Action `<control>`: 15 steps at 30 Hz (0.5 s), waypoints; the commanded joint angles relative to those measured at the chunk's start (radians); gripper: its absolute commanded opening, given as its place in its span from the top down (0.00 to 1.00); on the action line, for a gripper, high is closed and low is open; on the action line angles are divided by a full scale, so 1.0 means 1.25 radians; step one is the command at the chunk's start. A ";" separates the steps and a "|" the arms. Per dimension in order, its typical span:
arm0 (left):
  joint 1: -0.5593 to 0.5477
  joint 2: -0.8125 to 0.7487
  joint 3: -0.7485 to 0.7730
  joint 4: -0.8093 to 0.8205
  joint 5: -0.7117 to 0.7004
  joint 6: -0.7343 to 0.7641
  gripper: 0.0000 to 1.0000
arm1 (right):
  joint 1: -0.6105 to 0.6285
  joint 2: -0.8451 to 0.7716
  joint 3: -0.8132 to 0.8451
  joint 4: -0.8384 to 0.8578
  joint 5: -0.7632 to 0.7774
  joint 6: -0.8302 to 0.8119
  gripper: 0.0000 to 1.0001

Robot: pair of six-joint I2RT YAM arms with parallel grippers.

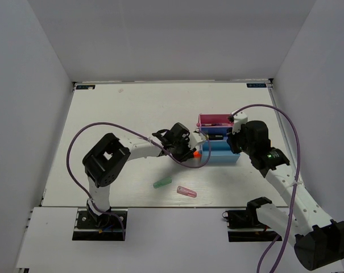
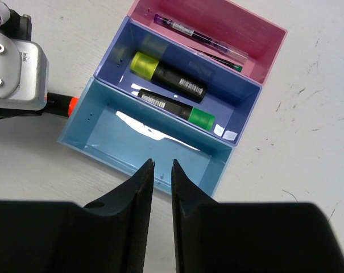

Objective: Sort the stationery into containers
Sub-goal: Pick up the pen from the center of the board.

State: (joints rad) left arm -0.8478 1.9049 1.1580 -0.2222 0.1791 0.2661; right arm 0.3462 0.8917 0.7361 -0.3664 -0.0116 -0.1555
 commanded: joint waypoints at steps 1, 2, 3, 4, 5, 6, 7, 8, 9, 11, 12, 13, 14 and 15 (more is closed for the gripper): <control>-0.009 0.004 -0.043 -0.024 -0.034 0.012 0.57 | -0.008 -0.008 0.000 0.022 -0.012 0.015 0.78; -0.010 0.004 -0.044 -0.025 -0.043 0.014 0.61 | -0.007 -0.008 0.000 0.022 -0.013 0.016 0.78; -0.013 0.005 -0.046 -0.021 -0.044 0.015 0.62 | -0.008 -0.008 0.001 0.019 -0.015 0.018 0.78; -0.013 0.008 -0.051 -0.025 -0.045 0.014 0.65 | -0.011 -0.005 0.000 0.022 -0.014 0.018 0.78; -0.014 0.005 -0.054 -0.026 -0.045 0.014 0.66 | -0.011 -0.008 -0.001 0.019 -0.016 0.016 0.78; -0.014 0.003 -0.056 -0.026 -0.046 0.015 0.69 | -0.012 -0.009 -0.001 0.019 -0.016 0.018 0.78; -0.013 0.001 -0.062 -0.027 -0.048 0.017 0.77 | -0.012 -0.010 0.000 0.019 -0.018 0.016 0.78; -0.013 -0.012 -0.066 -0.026 -0.046 0.015 0.80 | -0.014 -0.010 0.000 0.019 -0.016 0.018 0.78; -0.013 -0.017 -0.075 -0.028 -0.046 0.017 0.84 | -0.013 -0.009 -0.001 0.018 -0.016 0.016 0.78; -0.011 -0.041 -0.092 -0.039 -0.049 0.028 0.96 | -0.013 -0.011 -0.001 0.021 -0.018 0.019 0.78; -0.013 -0.046 -0.098 -0.047 -0.056 0.031 0.99 | -0.016 -0.011 -0.002 0.021 -0.019 0.019 0.78; -0.011 -0.051 -0.104 -0.067 -0.063 0.039 1.00 | -0.014 -0.013 -0.002 0.021 -0.020 0.020 0.78; -0.009 -0.070 -0.109 -0.087 -0.073 0.044 1.00 | -0.016 -0.014 -0.003 0.022 -0.021 0.019 0.78; -0.004 -0.075 -0.111 -0.092 -0.076 0.045 1.00 | -0.018 -0.013 -0.002 0.022 -0.021 0.019 0.76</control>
State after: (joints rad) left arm -0.8570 1.8385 1.0668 -0.1871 0.1337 0.2890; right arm 0.3328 0.8917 0.7361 -0.3664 -0.0273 -0.1406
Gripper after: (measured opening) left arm 0.408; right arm 0.230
